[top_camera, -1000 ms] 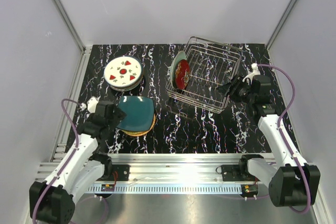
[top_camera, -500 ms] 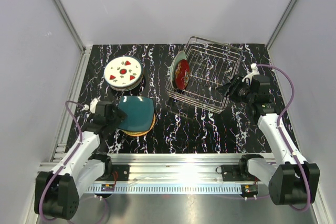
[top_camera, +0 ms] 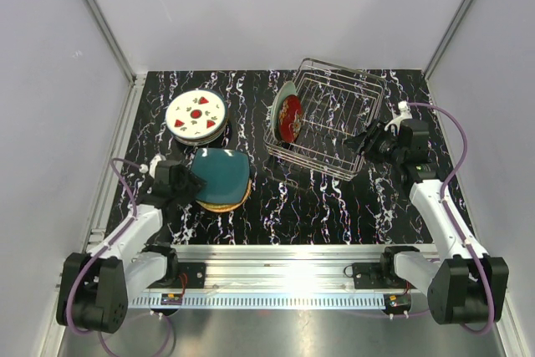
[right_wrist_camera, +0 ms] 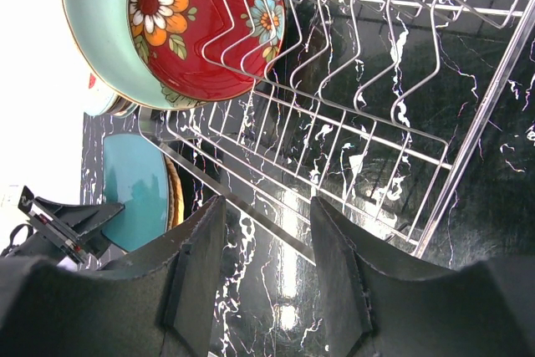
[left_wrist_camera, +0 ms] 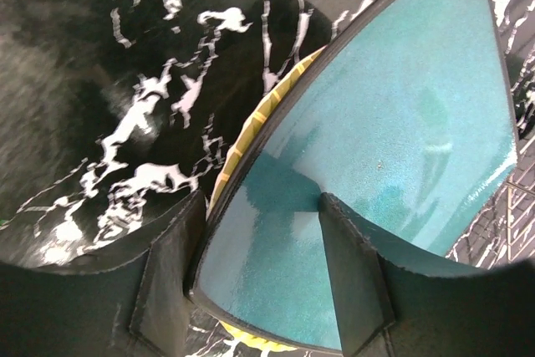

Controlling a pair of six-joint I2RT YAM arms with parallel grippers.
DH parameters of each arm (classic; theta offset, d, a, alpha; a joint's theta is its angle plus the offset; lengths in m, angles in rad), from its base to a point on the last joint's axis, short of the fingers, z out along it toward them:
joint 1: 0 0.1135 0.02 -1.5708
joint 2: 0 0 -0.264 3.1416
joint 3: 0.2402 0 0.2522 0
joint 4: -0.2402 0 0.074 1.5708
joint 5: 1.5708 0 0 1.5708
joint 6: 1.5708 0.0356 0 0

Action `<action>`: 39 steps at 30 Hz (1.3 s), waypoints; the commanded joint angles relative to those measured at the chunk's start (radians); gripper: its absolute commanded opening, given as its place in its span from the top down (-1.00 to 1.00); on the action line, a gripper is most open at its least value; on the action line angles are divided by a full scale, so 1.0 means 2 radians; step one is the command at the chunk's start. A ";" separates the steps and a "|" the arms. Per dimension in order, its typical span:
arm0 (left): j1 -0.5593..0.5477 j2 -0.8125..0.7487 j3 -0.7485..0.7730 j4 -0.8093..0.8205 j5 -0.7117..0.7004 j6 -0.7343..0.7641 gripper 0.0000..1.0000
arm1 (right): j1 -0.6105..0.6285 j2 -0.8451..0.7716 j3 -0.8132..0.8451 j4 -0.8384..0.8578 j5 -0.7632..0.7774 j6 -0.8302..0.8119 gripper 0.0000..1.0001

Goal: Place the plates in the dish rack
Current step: Grab a plate with the left arm

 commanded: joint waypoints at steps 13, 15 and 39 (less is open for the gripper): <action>-0.001 0.011 0.015 0.021 0.034 0.035 0.49 | -0.001 0.002 0.003 0.011 -0.005 0.000 -0.04; -0.001 -0.014 0.014 -0.003 0.026 0.035 0.51 | -0.001 0.001 0.003 0.012 -0.004 -0.001 -0.05; -0.001 -0.126 0.060 -0.126 -0.042 0.031 0.83 | 0.000 -0.009 0.002 0.010 -0.006 -0.001 -0.05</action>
